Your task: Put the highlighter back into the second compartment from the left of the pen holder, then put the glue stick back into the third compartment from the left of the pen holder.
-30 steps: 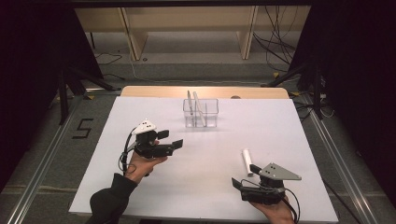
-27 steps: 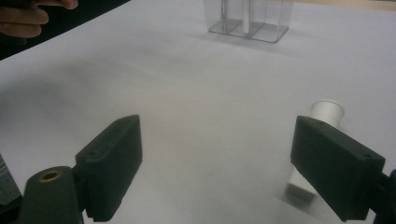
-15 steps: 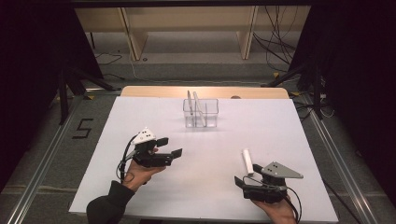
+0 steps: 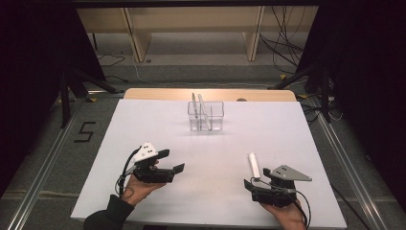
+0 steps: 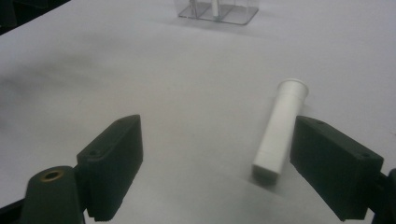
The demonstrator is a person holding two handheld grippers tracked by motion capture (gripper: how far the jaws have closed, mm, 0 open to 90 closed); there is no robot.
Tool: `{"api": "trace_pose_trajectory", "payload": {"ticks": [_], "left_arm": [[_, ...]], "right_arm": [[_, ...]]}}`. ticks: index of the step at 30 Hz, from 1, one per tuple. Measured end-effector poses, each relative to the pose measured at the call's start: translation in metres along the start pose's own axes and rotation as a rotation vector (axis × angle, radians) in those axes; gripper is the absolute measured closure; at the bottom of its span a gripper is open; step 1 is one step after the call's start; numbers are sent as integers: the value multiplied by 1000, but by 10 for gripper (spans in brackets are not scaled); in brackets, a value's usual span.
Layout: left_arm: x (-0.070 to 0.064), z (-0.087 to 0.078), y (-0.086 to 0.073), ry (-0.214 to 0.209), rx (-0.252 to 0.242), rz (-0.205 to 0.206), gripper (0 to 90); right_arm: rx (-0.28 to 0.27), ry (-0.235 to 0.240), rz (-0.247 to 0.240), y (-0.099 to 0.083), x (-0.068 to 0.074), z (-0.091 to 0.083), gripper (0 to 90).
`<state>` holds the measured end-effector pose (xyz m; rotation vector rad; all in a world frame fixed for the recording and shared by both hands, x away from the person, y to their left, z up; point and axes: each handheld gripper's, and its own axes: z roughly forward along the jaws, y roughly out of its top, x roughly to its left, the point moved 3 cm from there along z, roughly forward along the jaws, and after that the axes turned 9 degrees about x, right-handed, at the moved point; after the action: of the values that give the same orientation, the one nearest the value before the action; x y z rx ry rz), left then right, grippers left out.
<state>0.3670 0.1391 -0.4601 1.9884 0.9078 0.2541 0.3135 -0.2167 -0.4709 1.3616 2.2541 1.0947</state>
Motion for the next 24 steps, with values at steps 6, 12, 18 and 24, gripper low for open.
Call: {"api": "trace_pose_trajectory", "payload": {"ticks": [6,12,18,24], "left_arm": [[0,-6,-4,2,-16,0,179],[0,-9,-8,6,-19,-8,176],[0,-11,-11,13,-19,-1,175],[-2,-12,-13,15,-22,2,174]], "right_arm": [[7,0,3,0,0,1,180],[11,-6,5,0,-1,1,180],[35,-16,26,3,-7,4,184],[68,-49,59,13,-19,3,201]]}}
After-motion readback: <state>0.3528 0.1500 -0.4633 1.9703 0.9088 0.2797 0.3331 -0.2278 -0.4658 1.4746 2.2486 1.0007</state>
